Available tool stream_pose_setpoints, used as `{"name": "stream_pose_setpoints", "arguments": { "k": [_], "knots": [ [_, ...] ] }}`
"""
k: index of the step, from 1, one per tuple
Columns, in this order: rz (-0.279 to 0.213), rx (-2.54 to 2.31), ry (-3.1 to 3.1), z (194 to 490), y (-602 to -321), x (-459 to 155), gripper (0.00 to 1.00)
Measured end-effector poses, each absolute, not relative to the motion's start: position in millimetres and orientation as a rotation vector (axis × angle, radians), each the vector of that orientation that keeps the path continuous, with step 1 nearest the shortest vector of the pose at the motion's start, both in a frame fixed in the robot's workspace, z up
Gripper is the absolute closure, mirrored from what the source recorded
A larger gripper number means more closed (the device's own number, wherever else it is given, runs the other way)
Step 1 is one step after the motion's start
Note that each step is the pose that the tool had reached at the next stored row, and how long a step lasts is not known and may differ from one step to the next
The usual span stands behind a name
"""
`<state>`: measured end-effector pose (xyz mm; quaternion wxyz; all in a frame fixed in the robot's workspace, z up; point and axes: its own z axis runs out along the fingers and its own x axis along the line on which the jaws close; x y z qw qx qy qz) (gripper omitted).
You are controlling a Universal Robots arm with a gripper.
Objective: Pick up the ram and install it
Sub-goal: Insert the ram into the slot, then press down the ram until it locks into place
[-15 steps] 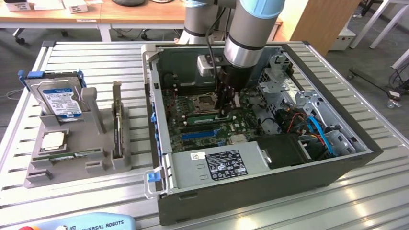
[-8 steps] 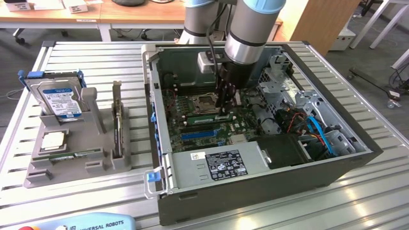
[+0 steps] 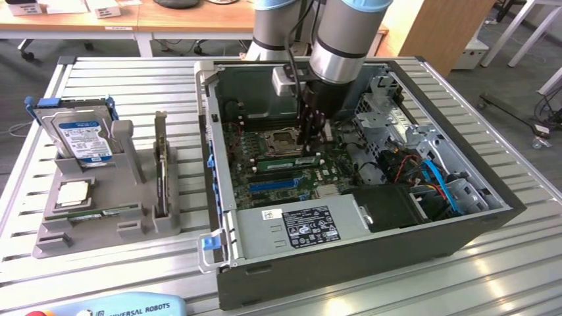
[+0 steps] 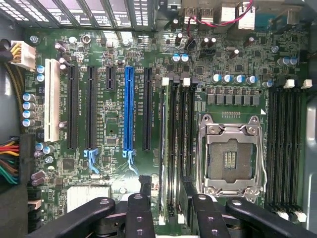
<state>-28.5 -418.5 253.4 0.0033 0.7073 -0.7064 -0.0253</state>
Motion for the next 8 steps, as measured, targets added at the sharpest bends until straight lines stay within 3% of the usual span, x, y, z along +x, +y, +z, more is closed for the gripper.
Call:
{"name": "stream_pose_setpoints", "arguments": {
  "k": [8],
  "knots": [
    [-0.079, 2.218, -2.214, 254.5, -418.5, -28.5, 0.63]
  ]
}}
